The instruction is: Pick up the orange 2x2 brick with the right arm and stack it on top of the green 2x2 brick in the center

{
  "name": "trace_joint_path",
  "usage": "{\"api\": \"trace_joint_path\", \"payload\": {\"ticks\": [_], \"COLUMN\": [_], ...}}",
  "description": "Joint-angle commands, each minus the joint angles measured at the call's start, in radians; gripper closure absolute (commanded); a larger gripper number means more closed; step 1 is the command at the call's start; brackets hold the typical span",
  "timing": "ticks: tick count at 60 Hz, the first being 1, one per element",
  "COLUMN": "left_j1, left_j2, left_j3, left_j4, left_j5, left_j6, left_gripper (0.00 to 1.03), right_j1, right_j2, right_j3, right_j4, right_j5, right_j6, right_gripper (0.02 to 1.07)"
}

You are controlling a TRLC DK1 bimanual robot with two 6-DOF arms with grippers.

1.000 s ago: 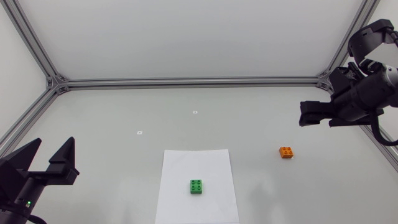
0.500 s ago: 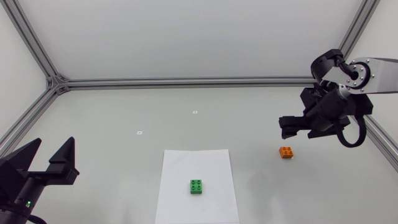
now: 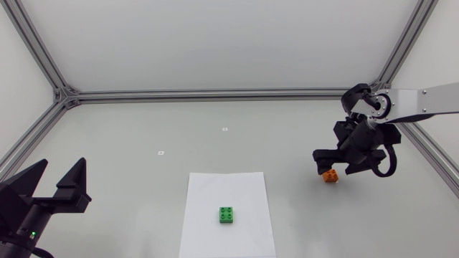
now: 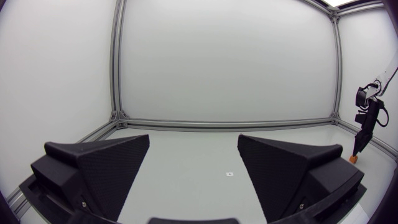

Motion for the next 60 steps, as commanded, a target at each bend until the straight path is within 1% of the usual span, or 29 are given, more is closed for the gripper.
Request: {"api": "trace_joint_path", "payload": {"ticks": [1,5,8,13,21,26,34,37,46,51,60], "left_j1": [0.003,0.003,0.003,0.003,0.003,0.003,0.003,0.003,0.003,0.003,0.003], "left_j2": [-0.008,-0.008,-0.008,-0.008,-0.008,-0.008,-0.008,-0.008,-0.008,-0.008,-0.008], "left_j3": [-0.041,-0.041,-0.041,-0.041,-0.041,-0.041,-0.041,-0.041,-0.041,-0.041,-0.041], "left_j4": [-0.015,-0.015,-0.015,-0.015,-0.014,-0.015,-0.015,-0.014,-0.015,-0.015,-0.015], "left_j5": [0.004,0.004,0.004,0.004,0.004,0.004,0.004,0.004,0.004,0.006,0.004], "left_j6": [0.013,0.013,0.013,0.013,0.013,0.013,0.013,0.013,0.013,0.013,0.013], "left_gripper": [0.04,0.04,0.04,0.04,0.04,0.04,0.04,0.04,0.04,0.04,0.04], "right_j1": [-0.011,-0.016,-0.016,-0.016,-0.016,-0.016,-0.016,-0.016,-0.017,-0.016,-0.016], "right_j2": [0.041,0.060,0.068,0.075,0.095,0.098,0.097,0.095,0.098,0.098,0.097], "right_j3": [-0.013,-0.012,-0.010,-0.007,0.007,0.010,0.014,0.014,0.016,0.016,0.016], "right_j4": [0.009,0.017,0.023,0.030,0.033,0.035,0.035,0.040,0.041,0.047,0.047], "right_j5": [0.001,0.001,0.001,0.000,0.000,0.000,-0.002,-0.002,-0.005,-0.008,-0.008], "right_j6": [-0.007,-0.004,-0.001,0.000,0.010,0.011,0.013,0.013,0.013,0.011,0.013], "right_gripper": [0.07,0.08,0.10,0.12,0.12,0.16,0.17,0.22,0.23,0.29,0.30]}}
